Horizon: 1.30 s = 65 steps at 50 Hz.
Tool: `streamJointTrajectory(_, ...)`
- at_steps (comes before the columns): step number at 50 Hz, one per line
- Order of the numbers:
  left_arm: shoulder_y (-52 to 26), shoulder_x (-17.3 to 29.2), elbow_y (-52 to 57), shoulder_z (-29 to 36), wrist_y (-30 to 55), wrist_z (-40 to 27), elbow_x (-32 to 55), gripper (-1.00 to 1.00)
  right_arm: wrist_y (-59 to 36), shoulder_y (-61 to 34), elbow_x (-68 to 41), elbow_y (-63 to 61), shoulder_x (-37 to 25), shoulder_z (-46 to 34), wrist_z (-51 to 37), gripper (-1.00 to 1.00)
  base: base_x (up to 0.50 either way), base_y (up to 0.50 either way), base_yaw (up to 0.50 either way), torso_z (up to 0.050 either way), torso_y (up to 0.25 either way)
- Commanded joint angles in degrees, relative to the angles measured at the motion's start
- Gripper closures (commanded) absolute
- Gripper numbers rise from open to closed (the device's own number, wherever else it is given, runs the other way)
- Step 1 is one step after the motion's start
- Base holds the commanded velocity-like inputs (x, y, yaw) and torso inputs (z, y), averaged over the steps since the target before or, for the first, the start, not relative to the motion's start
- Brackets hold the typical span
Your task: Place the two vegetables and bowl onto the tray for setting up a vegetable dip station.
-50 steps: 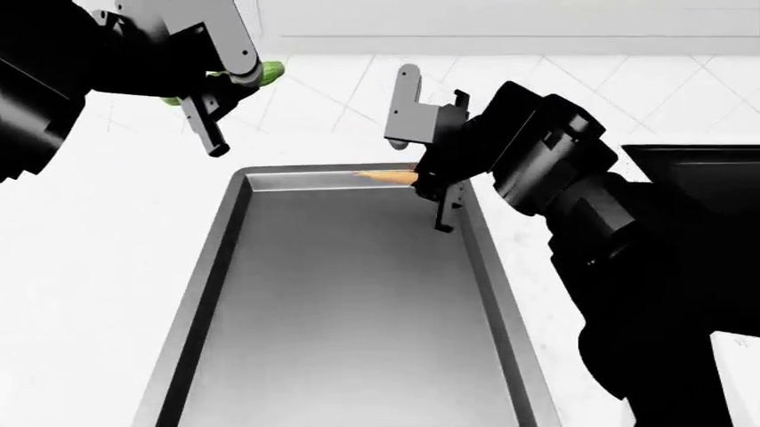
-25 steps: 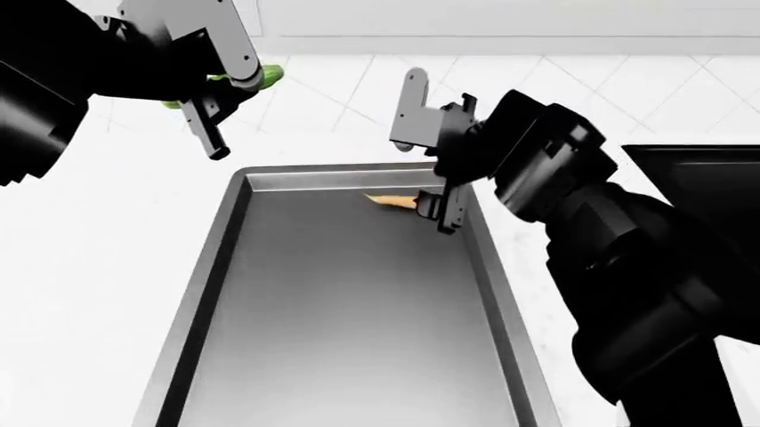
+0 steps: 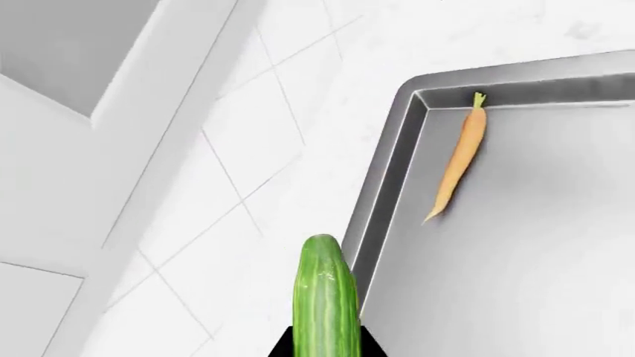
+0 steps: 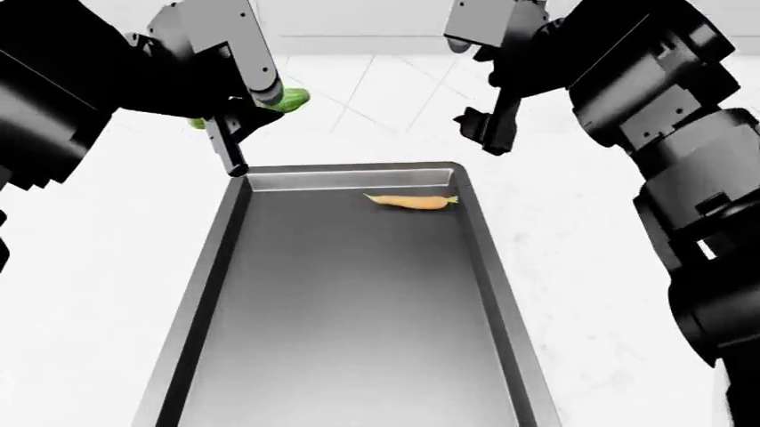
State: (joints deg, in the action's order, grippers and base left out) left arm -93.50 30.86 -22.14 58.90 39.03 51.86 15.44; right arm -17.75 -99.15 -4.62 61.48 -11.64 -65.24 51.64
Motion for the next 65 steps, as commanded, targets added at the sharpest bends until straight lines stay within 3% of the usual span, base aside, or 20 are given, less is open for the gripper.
streamJointTrajectory(1,1.5,-2.0,-2.3,-0.5,1.4,1.9,2.8,1.00,-6.9,-4.2,1.0,-9.3,-6.1,0.7,0.2,-1.00,0.00,0.00,0.00,0.000,0.010)
streamJointTrajectory(15,5.4,-5.7,-5.6,-3.2,0.0,0.7,6.2,1.00,-7.5,-6.3,1.9,-9.1,-6.8,0.5,-0.4,-1.00,0.00,0.00,0.00,0.000,0.000)
streamJointTrajectory(52,9.1,-6.6,-5.5,3.2,-2.1,0.3,1.9,1.00,-10.6,-3.7,0.8,-14.1,-9.2,1.8,-2.0,-1.00,0.00,0.00,0.00,0.000,0.000)
streamJointTrajectory(53,8.7,-6.5,-5.4,3.5,-2.0,0.6,1.7,-1.00,-11.0,-3.6,0.7,-14.7,-9.5,1.9,-2.0,-1.00,0.00,0.00,0.00,0.000,0.000)
streamJointTrajectory(65,4.0,-7.6,-8.0,2.4,-4.8,1.5,0.9,-1.00,-12.4,-2.5,0.0,-16.4,-10.1,2.5,-2.4,-1.00,0.00,0.00,0.00,0.000,0.000)
